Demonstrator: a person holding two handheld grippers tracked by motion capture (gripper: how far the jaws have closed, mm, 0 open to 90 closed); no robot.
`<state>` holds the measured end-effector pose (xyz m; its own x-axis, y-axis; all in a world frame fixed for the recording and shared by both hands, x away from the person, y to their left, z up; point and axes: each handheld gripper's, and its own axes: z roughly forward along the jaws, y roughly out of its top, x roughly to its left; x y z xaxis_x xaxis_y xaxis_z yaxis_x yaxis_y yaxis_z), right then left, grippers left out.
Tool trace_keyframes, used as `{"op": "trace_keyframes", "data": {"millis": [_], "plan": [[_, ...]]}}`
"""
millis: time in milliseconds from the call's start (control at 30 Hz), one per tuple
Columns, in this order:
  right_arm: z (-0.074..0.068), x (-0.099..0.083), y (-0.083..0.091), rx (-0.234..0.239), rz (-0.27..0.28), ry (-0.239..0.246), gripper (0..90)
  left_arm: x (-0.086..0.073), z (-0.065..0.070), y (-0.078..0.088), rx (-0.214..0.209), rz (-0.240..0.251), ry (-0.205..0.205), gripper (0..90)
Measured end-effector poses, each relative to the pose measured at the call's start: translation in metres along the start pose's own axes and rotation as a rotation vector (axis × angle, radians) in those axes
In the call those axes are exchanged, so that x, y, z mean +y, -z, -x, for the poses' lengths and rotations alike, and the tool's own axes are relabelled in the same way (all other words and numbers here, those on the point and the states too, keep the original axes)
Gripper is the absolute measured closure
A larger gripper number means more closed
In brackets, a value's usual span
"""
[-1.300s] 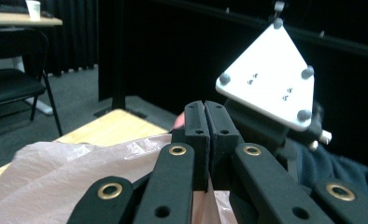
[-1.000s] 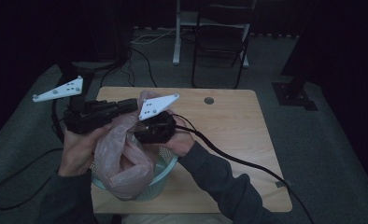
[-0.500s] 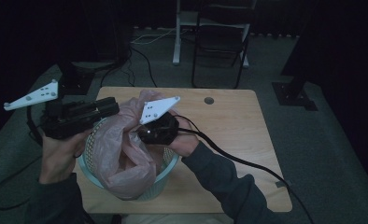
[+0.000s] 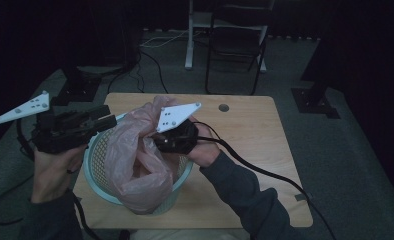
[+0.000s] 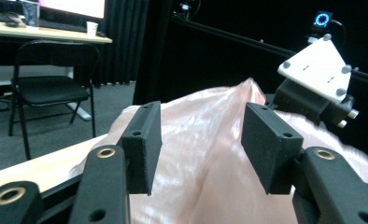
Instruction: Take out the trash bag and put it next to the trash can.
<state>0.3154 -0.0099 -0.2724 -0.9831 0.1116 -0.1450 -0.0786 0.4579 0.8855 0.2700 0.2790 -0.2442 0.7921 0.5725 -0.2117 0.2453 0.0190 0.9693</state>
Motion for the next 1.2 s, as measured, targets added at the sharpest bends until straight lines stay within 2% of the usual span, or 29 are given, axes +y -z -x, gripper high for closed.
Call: {"op": "trace_keyframes", "data": {"millis": [100,200,500,1200], "plan": [[0.003,-0.001,0.006,-0.003,0.035,-0.003,89.1,-0.003,-0.003,0.004,0.004,-0.003,0.008,46.5],[0.007,-0.003,0.014,-0.004,0.057,-0.024,89.0,-0.007,-0.004,0.005,0.012,-0.034,0.003,44.6],[0.009,0.0,0.027,-0.02,0.08,-0.021,89.0,-0.017,-0.006,-0.002,0.002,-0.091,-0.007,43.3],[0.014,0.01,0.052,-0.066,0.143,-0.016,88.9,-0.032,-0.015,-0.001,0.045,-0.116,0.005,42.2]]}}
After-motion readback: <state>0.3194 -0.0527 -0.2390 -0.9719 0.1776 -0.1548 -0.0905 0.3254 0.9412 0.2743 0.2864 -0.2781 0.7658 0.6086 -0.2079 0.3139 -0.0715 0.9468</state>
